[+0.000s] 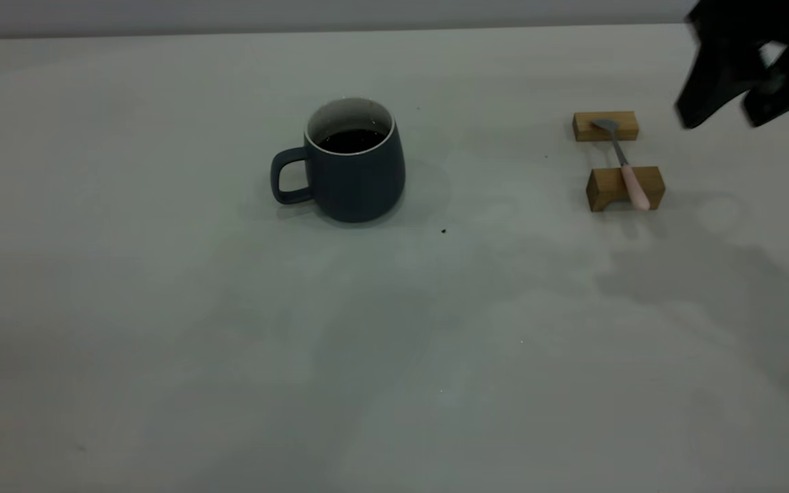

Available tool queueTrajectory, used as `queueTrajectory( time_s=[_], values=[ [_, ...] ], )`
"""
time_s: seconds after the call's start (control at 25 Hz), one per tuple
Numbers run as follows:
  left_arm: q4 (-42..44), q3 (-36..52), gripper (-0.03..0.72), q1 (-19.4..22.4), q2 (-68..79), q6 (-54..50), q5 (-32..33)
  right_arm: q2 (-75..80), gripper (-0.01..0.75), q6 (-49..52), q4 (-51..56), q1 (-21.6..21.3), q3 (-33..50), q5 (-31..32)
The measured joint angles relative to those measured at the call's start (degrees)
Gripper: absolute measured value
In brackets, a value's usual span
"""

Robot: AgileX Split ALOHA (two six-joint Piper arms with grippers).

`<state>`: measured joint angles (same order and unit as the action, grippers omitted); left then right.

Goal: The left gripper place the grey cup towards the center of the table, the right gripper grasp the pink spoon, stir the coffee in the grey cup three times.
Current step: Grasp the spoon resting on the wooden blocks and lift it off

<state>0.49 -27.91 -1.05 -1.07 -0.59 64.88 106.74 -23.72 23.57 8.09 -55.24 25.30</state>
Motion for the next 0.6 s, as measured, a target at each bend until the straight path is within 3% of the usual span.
queueTrajectory(
  time_s=[0.6],
  values=[
    [0.0,0.0,0.342,0.0,0.0,0.0,0.0,22.61,0.582,0.06,-4.9,0.51,-18.02,6.32]
  ],
)
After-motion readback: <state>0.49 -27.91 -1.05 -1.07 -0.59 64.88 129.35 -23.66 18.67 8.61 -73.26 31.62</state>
